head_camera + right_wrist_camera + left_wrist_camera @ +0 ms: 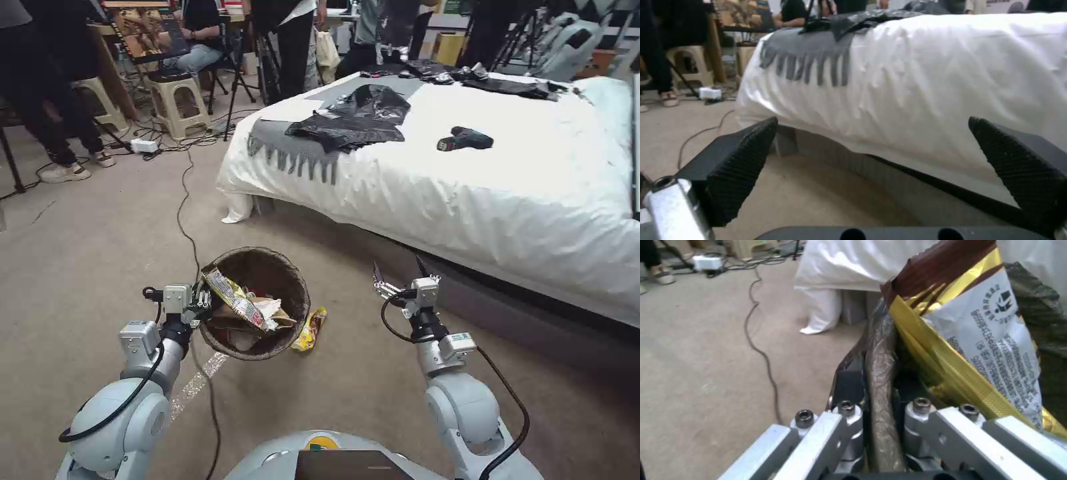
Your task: Pick up the trash bin, then pick up the garbage from the floor and place it into the trash bin.
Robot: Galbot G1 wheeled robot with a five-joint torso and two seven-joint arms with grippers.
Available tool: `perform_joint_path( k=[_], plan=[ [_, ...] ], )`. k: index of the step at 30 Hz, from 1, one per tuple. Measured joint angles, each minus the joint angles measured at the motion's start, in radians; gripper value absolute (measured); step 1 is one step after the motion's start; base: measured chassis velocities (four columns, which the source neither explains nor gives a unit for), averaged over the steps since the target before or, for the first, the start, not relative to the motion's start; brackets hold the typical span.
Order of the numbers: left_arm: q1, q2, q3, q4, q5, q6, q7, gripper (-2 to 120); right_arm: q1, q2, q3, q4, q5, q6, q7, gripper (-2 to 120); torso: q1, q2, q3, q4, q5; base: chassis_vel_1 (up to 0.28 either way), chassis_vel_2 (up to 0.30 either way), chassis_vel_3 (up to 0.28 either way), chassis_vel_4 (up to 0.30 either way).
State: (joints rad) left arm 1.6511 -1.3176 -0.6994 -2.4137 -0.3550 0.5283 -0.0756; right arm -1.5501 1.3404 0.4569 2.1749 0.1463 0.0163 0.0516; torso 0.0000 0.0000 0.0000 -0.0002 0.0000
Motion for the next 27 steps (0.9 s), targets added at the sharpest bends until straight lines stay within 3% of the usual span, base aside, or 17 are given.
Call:
perform_joint_path(
  k=[27],
  plan=[
    [-0.005, 0.016, 0.001, 0.008, -0.002, -0.003, -0.001, 5, 0.022, -0.011, -0.011, -0.039, 0.027, -0.011, 0.009, 100, 0.000, 0.000, 0.000, 0.0002, 0.0000, 0.068, 0.066, 0.069, 0.064]
  ],
)
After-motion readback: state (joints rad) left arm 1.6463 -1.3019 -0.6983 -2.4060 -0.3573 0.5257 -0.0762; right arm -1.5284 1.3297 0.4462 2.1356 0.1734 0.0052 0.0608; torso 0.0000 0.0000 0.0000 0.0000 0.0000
